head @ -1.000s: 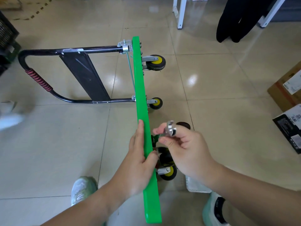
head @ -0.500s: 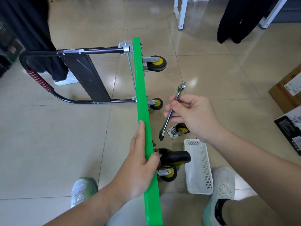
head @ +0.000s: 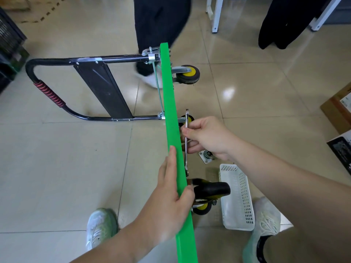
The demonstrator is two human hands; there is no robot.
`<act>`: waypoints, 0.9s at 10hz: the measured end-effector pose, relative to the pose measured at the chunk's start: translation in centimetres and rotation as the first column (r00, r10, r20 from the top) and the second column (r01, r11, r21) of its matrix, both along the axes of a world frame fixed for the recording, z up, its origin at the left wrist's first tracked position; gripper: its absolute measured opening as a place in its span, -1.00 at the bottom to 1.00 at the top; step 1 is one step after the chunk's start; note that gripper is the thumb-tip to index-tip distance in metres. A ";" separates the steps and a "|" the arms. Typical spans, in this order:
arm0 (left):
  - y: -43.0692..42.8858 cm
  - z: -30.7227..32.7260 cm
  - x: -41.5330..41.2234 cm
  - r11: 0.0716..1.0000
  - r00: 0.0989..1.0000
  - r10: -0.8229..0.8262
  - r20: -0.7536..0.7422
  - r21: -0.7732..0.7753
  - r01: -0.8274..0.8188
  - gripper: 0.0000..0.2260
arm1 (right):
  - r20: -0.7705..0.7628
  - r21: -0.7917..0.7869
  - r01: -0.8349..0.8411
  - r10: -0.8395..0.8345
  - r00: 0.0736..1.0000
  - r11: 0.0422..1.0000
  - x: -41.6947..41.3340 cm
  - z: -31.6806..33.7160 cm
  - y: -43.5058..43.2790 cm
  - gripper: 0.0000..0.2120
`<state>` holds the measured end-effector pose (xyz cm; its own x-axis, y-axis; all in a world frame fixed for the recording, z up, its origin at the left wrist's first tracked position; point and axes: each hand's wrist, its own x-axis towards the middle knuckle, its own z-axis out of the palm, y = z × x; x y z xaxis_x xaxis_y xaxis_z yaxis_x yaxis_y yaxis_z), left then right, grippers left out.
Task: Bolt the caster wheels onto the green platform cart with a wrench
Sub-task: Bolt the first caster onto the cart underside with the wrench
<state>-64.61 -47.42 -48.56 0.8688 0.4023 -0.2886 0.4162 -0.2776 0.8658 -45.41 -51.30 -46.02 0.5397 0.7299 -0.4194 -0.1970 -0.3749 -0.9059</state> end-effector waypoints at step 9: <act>-0.5 -0.1 0.0 0.998 0.997 0.067 0.027 -0.007 -0.067 -0.22 | 0.627 0.393 -0.057 -0.222 0.747 0.918 -8.3 -1.9 -9.0 -0.64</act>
